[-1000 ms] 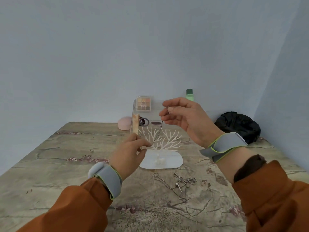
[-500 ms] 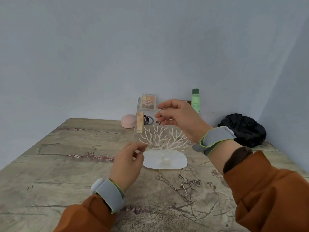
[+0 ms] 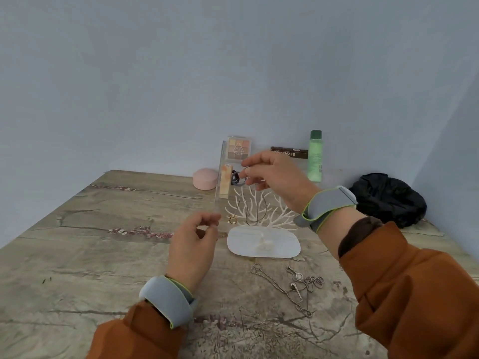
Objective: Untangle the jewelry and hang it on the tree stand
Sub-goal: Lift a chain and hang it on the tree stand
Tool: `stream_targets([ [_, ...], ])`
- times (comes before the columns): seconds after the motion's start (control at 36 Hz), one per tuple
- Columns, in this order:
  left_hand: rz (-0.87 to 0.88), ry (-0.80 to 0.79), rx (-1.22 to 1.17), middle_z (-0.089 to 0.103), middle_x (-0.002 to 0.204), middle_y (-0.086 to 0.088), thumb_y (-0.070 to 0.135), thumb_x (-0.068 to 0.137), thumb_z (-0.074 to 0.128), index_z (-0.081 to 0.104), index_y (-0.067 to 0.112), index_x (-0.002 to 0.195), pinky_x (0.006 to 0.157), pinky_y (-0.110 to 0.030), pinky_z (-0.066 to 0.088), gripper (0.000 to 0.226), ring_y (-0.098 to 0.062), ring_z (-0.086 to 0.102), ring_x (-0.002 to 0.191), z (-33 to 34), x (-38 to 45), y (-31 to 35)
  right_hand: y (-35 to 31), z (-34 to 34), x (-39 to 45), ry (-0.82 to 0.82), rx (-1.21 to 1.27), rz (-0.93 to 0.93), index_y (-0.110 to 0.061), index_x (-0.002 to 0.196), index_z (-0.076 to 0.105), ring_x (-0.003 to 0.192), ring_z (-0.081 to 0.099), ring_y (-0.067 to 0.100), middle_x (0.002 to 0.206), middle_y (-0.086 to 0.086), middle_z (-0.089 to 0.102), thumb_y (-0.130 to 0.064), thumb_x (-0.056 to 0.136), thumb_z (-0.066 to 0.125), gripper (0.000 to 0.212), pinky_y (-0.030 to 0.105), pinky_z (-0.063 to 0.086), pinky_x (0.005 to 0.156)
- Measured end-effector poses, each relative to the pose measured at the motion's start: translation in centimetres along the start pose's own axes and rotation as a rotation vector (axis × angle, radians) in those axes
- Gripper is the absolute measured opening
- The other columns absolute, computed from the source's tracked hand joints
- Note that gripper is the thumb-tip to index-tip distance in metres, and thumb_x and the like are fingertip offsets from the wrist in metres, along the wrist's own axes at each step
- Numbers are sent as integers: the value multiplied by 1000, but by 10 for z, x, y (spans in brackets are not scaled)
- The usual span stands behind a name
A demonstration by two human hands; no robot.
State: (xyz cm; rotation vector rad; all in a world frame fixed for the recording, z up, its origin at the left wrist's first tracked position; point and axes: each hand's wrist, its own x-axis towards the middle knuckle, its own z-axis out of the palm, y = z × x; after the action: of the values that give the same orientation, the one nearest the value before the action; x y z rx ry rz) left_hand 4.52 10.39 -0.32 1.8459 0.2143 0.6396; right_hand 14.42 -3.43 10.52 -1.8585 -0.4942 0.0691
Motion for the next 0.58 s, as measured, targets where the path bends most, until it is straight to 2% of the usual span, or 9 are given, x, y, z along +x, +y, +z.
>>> stream_targets([
  [0.14, -4, -18, 13, 67, 88, 11, 8, 88, 54, 65, 30, 89, 60, -20, 46, 24, -18, 64, 70, -1, -1, 0, -2, 6, -2, -27, -76, -18, -5, 97, 68, 69, 62, 13, 94, 19, 73, -3, 86, 61, 14, 19, 48, 56],
  [0.22, -4, -20, 27, 68, 85, 10, 7, 86, 54, 67, 29, 86, 57, -13, 44, 25, -15, 64, 69, 0, -2, 0, -3, 5, -5, -42, -165, -56, -7, 98, 70, 69, 62, 11, 93, 15, 74, -6, 86, 62, 15, 15, 48, 55],
  [0.28, -2, -23, 28, 68, 84, 11, 6, 86, 54, 67, 29, 84, 55, -8, 42, 26, -15, 64, 68, 0, -3, 1, -3, 4, -6, -44, -253, -111, -11, 96, 71, 71, 64, 14, 91, 13, 74, -8, 85, 64, 13, 18, 51, 63],
  [0.33, 1, -28, 33, 68, 83, 11, 6, 86, 54, 67, 28, 84, 55, -8, 42, 26, -15, 64, 68, 0, -2, 2, -1, 5, -6, -46, -332, -169, -17, 90, 73, 77, 68, 21, 87, 10, 75, -10, 83, 68, 11, 27, 54, 77],
  [0.39, 1, -31, 37, 68, 83, 10, 6, 86, 54, 68, 27, 85, 55, -9, 42, 25, -14, 64, 67, 0, -2, 2, 0, 5, -6, -49, -387, -204, -18, 87, 73, 79, 69, 15, 85, 4, 75, -10, 81, 69, 11, 25, 53, 78],
  [0.44, 0, -32, 44, 68, 83, 10, 6, 86, 55, 68, 26, 85, 54, -10, 41, 24, -15, 64, 68, 0, -2, 1, 2, 5, -6, -50, -418, -226, -17, 88, 74, 67, 62, 0, 82, 0, 73, -8, 81, 69, 12, 16, 48, 70],
  [0.5, -9, -34, 46, 68, 82, 10, 6, 86, 55, 68, 26, 85, 53, -10, 40, 24, -15, 64, 68, 0, -2, 1, 4, 5, -8, -59, -448, -247, -18, 92, 71, 59, 55, -8, 80, -3, 72, -4, 83, 64, 18, 7, 40, 61],
  [0.58, -14, -45, 37, 68, 83, 9, 6, 87, 54, 69, 24, 85, 57, -14, 42, 23, -17, 64, 69, 0, -2, 0, 7, 3, -15, -61, -522, -304, -24, 107, 63, 68, 57, -8, 85, -4, 70, -5, 85, 58, 29, 5, 40, 63],
])
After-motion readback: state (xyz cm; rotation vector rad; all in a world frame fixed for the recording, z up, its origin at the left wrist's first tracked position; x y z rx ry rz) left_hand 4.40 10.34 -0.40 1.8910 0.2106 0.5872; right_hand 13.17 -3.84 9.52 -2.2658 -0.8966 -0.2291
